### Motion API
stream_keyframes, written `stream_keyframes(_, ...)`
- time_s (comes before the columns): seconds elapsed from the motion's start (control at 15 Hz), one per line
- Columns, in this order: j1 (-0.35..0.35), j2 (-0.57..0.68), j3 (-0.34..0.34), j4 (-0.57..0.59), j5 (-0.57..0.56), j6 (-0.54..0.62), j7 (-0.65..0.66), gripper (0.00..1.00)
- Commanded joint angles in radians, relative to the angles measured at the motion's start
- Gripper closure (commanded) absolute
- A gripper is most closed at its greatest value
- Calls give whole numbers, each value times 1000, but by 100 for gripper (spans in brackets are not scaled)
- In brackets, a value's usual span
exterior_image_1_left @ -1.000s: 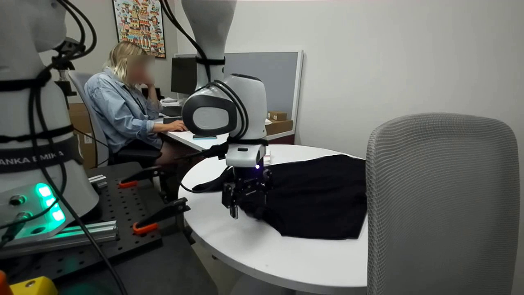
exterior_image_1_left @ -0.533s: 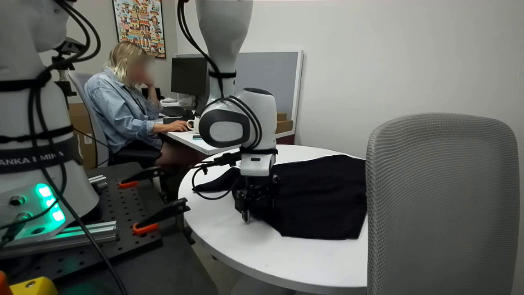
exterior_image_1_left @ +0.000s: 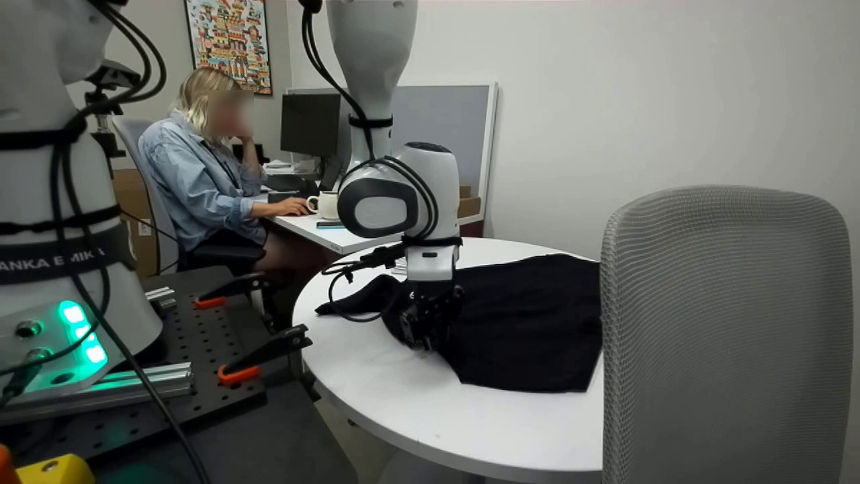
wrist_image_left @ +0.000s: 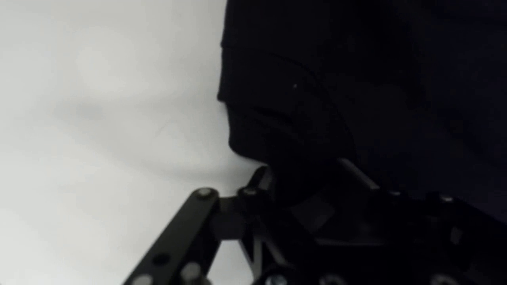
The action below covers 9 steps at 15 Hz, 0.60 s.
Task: Hang the black t-shirt on the backrest of the grey chair
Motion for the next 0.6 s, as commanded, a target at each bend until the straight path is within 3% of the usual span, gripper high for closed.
stream_keyframes(0.0,44,-69,3,-43,49,3,-54,92)
stream_keyframes(0.13,55,-134,18,-76,48,-4,-68,100)
stream_keyframes(0.4,108,-318,40,-144,44,-68,-102,99)
stream_keyframes(0.53,179,-434,20,-171,54,-119,-101,99)
